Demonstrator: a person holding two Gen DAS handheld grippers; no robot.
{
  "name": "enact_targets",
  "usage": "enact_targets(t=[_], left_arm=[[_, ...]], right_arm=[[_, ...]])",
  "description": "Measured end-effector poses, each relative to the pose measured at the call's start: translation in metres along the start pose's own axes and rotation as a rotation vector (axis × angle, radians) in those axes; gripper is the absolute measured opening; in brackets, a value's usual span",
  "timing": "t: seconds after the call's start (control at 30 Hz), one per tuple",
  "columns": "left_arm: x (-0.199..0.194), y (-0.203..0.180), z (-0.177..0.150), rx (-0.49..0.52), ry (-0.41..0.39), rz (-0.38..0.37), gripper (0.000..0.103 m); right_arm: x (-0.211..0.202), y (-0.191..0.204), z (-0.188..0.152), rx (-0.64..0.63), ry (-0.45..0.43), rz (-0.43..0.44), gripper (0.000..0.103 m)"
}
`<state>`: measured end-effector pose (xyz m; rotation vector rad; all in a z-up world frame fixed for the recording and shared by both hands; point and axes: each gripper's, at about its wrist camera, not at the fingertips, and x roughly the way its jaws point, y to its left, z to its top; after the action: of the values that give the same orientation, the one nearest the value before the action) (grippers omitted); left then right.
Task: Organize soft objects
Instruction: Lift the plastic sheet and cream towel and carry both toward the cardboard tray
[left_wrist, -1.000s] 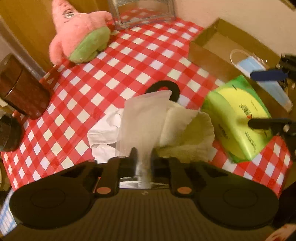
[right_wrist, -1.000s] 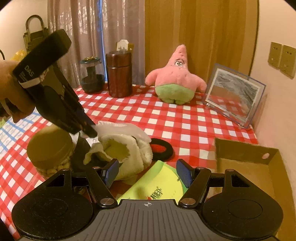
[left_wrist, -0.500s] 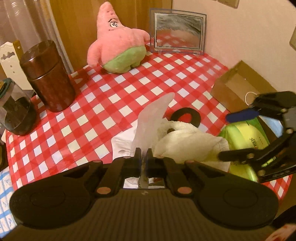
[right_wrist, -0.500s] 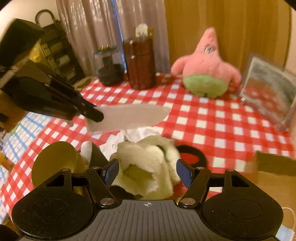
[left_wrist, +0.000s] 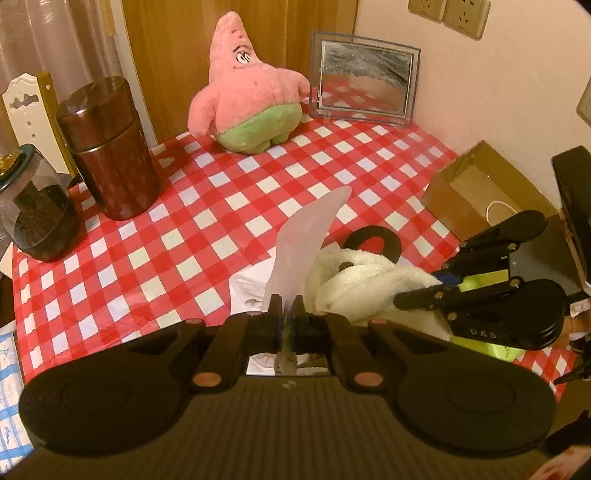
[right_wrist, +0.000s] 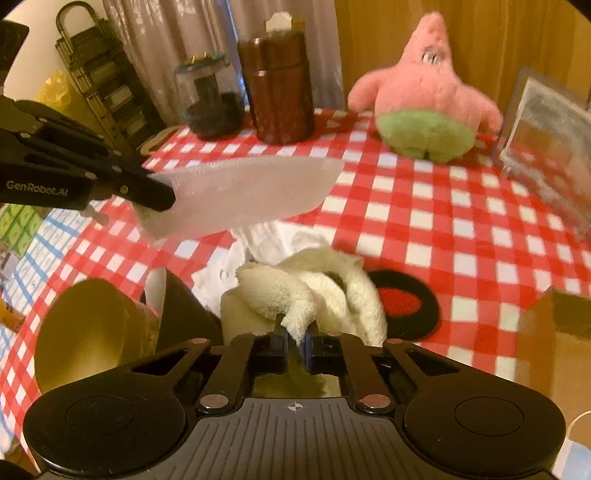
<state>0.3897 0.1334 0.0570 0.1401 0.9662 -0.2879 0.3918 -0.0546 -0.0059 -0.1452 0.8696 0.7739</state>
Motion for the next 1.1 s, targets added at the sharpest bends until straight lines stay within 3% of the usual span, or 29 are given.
enact_targets(t=[0.3, 0.6, 1.1], left_arm=[[-0.036, -0.012, 0.015, -0.017, -0.044, 0.013, 0.004], [-0.086, -0.05, 0.037, 0.007, -0.113, 0.006, 0.004], [-0.132, -0.158, 0.06, 0.078, -0.199, -0.102, 0.004]], right_arm=[[-0.066, 0.014, 0.022, -0.017, -0.175, -0.057, 0.006], [-0.147, 0.021, 0.035, -0.016, -0.339, -0.112, 0.006], [-0.295, -0.002, 0.0, 0.004, -0.537, -0.253, 0.006]])
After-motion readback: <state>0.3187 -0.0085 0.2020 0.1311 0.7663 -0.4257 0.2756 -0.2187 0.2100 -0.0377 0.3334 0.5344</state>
